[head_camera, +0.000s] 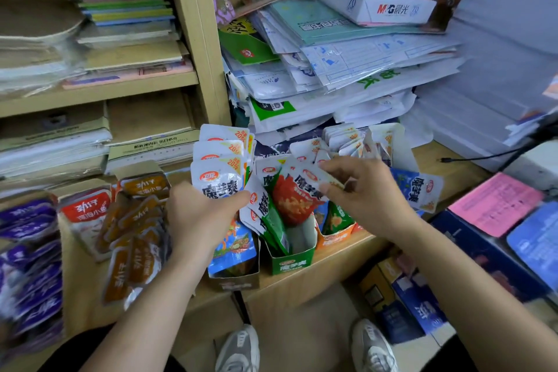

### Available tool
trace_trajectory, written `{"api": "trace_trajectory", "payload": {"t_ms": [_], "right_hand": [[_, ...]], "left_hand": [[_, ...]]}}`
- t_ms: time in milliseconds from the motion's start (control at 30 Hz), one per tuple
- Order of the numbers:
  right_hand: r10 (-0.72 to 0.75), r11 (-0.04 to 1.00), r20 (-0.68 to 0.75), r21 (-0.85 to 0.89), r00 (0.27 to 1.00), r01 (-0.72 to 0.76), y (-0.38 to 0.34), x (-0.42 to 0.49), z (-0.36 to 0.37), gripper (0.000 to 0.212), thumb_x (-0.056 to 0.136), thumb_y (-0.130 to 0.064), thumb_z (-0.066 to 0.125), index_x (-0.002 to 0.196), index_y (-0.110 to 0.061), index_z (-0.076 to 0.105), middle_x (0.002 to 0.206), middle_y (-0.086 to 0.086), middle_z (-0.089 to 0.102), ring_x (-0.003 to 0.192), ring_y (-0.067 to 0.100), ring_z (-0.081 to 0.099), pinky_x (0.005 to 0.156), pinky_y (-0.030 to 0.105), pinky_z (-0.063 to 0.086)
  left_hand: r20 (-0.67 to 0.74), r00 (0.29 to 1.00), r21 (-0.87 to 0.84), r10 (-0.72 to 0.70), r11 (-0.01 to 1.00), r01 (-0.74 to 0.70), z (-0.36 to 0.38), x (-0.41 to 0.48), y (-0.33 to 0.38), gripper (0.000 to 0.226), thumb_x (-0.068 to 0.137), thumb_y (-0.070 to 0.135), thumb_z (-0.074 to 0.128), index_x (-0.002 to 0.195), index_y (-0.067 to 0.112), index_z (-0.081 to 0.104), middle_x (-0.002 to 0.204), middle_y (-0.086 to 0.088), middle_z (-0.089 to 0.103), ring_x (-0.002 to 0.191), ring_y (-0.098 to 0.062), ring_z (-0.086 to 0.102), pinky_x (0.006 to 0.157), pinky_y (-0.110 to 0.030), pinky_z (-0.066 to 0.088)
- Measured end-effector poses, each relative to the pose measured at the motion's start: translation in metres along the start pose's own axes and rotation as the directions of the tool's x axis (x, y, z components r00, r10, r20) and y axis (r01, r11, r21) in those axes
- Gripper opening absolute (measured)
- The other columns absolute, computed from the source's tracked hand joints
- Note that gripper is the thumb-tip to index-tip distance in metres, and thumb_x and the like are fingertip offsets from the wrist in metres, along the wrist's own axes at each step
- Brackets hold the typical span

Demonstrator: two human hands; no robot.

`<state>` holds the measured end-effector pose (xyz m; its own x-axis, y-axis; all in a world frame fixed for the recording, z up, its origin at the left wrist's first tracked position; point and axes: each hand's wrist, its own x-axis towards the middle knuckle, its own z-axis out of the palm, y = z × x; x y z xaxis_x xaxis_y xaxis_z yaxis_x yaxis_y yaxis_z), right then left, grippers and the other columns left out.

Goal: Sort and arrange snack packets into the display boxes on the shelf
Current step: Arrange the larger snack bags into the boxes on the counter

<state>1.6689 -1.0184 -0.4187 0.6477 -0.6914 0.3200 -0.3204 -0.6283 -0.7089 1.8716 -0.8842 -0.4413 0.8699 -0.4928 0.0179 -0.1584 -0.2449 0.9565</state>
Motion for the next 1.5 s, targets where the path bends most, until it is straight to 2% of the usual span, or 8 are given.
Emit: {"api": "trace_trajectory", "payload": {"t_ms": [100, 267, 367, 633, 833, 1133, 1367, 1500], "right_hand": [[-0.109, 0.994, 0.182, -0.014, 0.977, 0.113, 0.001, -0.024, 0.016, 0.008, 0.087, -0.015, 0.076, 0.094, -0.018, 0.078, 0.078, -0.018, 0.067, 0.067, 0.003, 0.062, 0.060, 0.012, 0.043], [-0.233, 0.970, 0.179, -0.022, 0.956, 0.241, 0.005, -0.048, 0.031, 0.024, 0.081, 0.000, 0.077, 0.104, -0.010, 0.077, 0.101, -0.004, 0.073, 0.092, -0.001, 0.066, 0.079, 0.005, 0.044], [-0.325, 0.941, 0.119, -0.060, 0.938, 0.333, 0.011, -0.058, 0.028, 0.028, 0.084, -0.001, 0.076, 0.110, -0.009, 0.076, 0.110, -0.002, 0.073, 0.098, -0.006, 0.064, 0.084, 0.009, 0.048], [-0.353, 0.936, -0.223, -0.074, 0.909, 0.345, 0.013, -0.066, 0.019, 0.018, 0.084, 0.006, 0.075, 0.099, -0.003, 0.078, 0.103, 0.002, 0.076, 0.098, 0.006, 0.071, 0.084, 0.024, 0.058], [-0.271, 0.962, -0.324, -0.118, 0.906, 0.246, 0.020, -0.053, 0.000, 0.013, 0.084, 0.004, 0.074, 0.094, -0.004, 0.078, 0.094, 0.002, 0.074, 0.088, 0.007, 0.070, 0.076, 0.020, 0.056], [0.051, 0.990, 0.111, 0.123, 0.992, -0.065, 0.025, -0.061, -0.005, 0.036, 0.081, 0.017, 0.064, 0.086, -0.018, 0.072, 0.097, -0.018, 0.075, 0.099, 0.000, 0.069, 0.080, 0.018, 0.055], [0.059, 0.987, -0.045, 0.153, 0.997, -0.051, 0.021, -0.057, 0.005, 0.003, 0.089, -0.016, 0.073, 0.091, -0.016, 0.076, 0.080, -0.004, 0.071, 0.071, 0.012, 0.065, 0.058, 0.027, 0.050], [0.201, 0.941, -0.188, 0.310, 0.961, -0.136, 0.018, -0.053, -0.005, 0.018, 0.095, -0.021, 0.067, 0.107, -0.008, 0.070, 0.096, 0.001, 0.077, 0.089, 0.017, 0.075, 0.070, 0.043, 0.063]], "left_hand": [[0.010, 1.000, 0.011, 0.006, 1.000, -0.006, -0.001, -0.001, 0.002, 0.029, 0.058, 0.020, 0.094, 0.067, 0.011, 0.068, 0.066, -0.003, 0.071, 0.052, -0.021, 0.058, 0.054, -0.031, 0.046], [0.010, 1.000, 0.034, -0.028, 0.999, 0.028, -0.001, 0.001, 0.002, 0.036, 0.054, 0.026, 0.095, 0.070, 0.007, 0.069, 0.069, -0.008, 0.072, 0.061, -0.033, 0.069, 0.052, -0.048, 0.056], [0.009, 0.999, 0.025, -0.034, 0.999, 0.034, -0.002, 0.000, 0.002, 0.042, 0.055, 0.026, 0.095, 0.056, 0.008, 0.057, 0.051, 0.002, 0.061, 0.045, -0.027, 0.054, 0.045, -0.036, 0.045], [0.023, 1.000, 0.002, -0.018, 1.000, 0.018, -0.001, 0.001, 0.001, 0.039, 0.057, 0.024, 0.094, 0.069, 0.002, 0.064, 0.067, -0.012, 0.069, 0.053, -0.022, 0.055, 0.051, -0.034, 0.042], [0.021, 0.999, 0.019, -0.025, 1.000, 0.024, 0.000, 0.000, 0.003, 0.031, 0.056, 0.024, 0.095, 0.066, 0.012, 0.067, 0.065, 0.001, 0.071, 0.058, -0.021, 0.065, 0.054, -0.037, 0.054], [0.022, 1.000, 0.018, -0.018, 1.000, 0.018, 0.000, 0.002, 0.002, 0.033, 0.055, 0.024, 0.094, 0.075, 0.010, 0.072, 0.076, -0.005, 0.075, 0.078, -0.031, 0.074, 0.065, -0.053, 0.060], [0.057, 0.998, -0.107, 0.016, 0.994, -0.009, -0.004, -0.004, 0.008, 0.027, 0.063, 0.021, 0.095, 0.070, 0.021, 0.069, 0.070, 0.015, 0.072, 0.059, -0.001, 0.068, 0.055, -0.029, 0.055], [0.000, 0.993, -0.235, 0.114, 0.966, -0.111, -0.009, -0.010, 0.024, 0.026, 0.067, 0.017, 0.093, 0.073, 0.025, 0.070, 0.070, 0.022, 0.071, 0.062, 0.007, 0.066, 0.056, -0.018, 0.050]]}}
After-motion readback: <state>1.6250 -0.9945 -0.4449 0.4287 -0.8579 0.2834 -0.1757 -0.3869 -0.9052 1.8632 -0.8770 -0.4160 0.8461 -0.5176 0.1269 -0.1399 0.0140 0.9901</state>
